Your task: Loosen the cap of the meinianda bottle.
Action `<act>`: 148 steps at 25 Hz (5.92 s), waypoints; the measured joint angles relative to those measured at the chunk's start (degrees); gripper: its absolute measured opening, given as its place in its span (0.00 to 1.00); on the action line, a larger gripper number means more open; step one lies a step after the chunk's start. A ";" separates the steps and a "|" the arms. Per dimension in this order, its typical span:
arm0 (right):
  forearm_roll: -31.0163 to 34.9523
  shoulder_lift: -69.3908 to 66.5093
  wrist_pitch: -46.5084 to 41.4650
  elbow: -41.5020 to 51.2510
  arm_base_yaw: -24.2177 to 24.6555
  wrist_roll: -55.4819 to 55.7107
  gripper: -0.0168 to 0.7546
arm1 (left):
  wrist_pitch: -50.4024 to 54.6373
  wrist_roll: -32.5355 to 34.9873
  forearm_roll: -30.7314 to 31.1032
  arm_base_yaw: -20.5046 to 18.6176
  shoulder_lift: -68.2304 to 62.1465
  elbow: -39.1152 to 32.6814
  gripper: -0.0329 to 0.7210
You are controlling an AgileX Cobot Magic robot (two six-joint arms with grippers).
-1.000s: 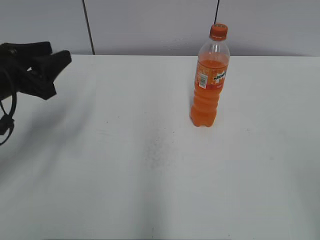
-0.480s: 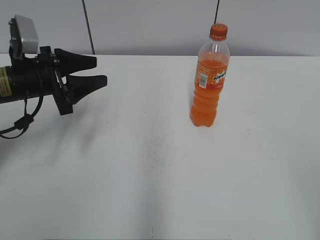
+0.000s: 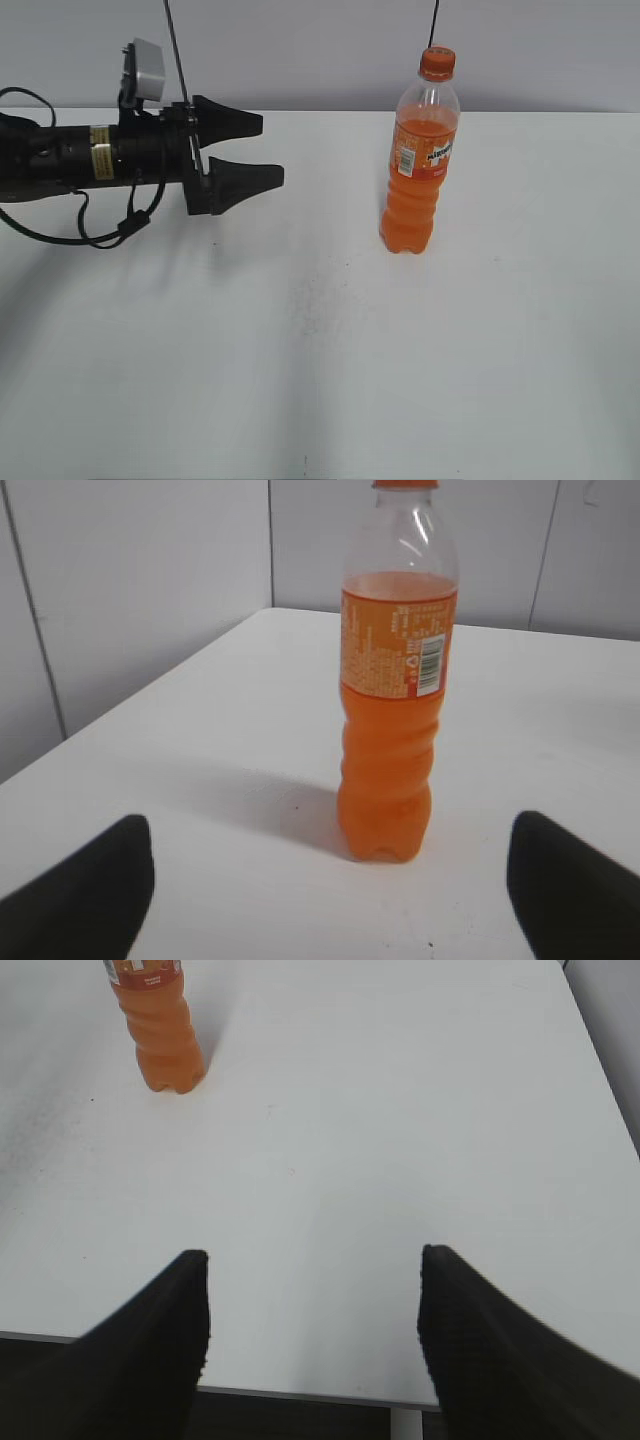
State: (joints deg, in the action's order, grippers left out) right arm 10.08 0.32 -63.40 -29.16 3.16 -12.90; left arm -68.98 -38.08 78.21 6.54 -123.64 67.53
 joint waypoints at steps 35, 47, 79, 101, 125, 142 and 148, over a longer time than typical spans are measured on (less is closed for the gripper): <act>0.00 0.00 0.06 0.00 0.00 0.00 0.66 | -0.10 -17.38 -0.68 17.91 -24.92 40.00 0.83; 0.00 0.00 0.06 0.00 0.00 -0.04 0.66 | -0.13 -22.11 -1.23 20.64 -30.02 48.45 0.82; 0.00 0.00 0.06 0.00 0.00 0.03 0.66 | 1.39 -18.60 7.73 18.03 -19.41 31.83 0.60; 0.00 0.00 0.10 0.00 0.00 0.03 0.66 | 2.62 5.38 -3.65 14.80 2.17 -10.90 0.60; 0.00 0.00 0.03 0.00 0.00 -0.02 0.66 | 0.25 12.27 -8.89 12.88 -0.09 -13.81 0.60; 0.00 0.00 0.03 0.00 0.00 -0.02 0.66 | 0.00 12.63 -8.74 13.02 -0.09 -13.81 0.60; 0.00 0.00 0.09 0.00 0.00 -0.02 0.66 | 1.00 12.63 -11.75 15.28 -0.13 -13.81 0.60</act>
State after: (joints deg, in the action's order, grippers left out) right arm 10.08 0.32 -63.30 -29.16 3.16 -12.92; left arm -67.98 -25.45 66.47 21.82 -123.77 53.71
